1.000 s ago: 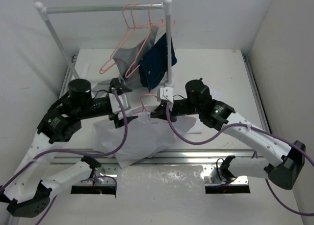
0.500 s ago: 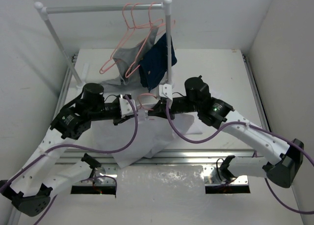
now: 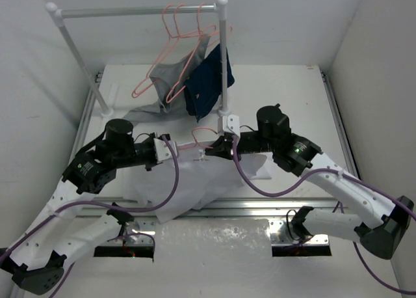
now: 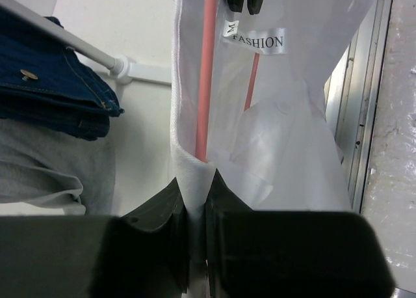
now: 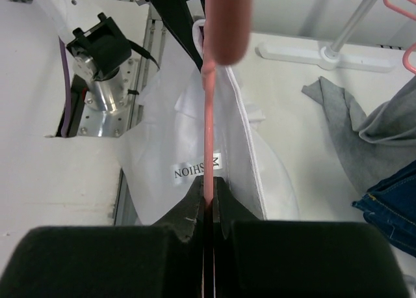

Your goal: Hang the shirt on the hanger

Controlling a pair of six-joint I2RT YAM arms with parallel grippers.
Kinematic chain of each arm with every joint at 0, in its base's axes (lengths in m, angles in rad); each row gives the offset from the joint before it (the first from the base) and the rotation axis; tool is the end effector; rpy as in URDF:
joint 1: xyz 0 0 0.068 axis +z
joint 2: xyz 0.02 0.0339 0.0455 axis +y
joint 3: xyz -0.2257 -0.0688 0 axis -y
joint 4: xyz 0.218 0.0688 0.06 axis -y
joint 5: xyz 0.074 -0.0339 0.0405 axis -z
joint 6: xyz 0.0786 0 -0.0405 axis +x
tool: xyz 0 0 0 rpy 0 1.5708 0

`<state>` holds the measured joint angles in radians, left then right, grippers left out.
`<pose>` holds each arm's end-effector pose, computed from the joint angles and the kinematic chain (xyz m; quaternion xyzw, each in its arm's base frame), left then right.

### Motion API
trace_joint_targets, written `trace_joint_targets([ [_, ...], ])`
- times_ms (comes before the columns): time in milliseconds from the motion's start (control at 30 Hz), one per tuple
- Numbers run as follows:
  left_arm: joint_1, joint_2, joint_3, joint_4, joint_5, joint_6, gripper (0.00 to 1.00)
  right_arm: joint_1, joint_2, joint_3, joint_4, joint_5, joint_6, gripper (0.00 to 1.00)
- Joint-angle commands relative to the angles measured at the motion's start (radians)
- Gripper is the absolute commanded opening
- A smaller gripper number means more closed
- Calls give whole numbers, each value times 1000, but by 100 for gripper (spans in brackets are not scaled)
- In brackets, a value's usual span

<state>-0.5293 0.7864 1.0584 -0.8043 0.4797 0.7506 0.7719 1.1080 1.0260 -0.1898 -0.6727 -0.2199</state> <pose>0.1356 -0.1213 0.3167 0.5982 0.6061 -0.1518 0.5018 0.1607 0.2248 0.3210 -0.5333 0.5662 0.4085 0.4777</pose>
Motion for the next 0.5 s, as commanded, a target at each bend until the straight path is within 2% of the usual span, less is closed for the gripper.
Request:
trace_joint_targets([
  [0,14,-7,20,1,17,-33,0,-10,-5,20,78,-48,1,0],
  [133,15,-35,18,30,5,-63,0,4,62,20,173,-82,63,0],
  [233,29,-39,-6,77,-140,-121,0,12,131,23,223,-50,109,14],
  [267,35,-41,-18,86,-180,-129,0,12,148,28,224,-51,120,31],
  [300,40,-44,-32,94,-250,-137,0,12,164,26,228,-50,131,40],
  [367,41,-61,-78,102,-300,-137,0,12,190,5,257,-48,155,54],
  [400,43,-70,-95,100,-326,-132,0,10,194,-9,277,-41,168,72],
  [467,43,-108,-136,97,-345,-122,0,12,197,-41,325,-4,186,92],
])
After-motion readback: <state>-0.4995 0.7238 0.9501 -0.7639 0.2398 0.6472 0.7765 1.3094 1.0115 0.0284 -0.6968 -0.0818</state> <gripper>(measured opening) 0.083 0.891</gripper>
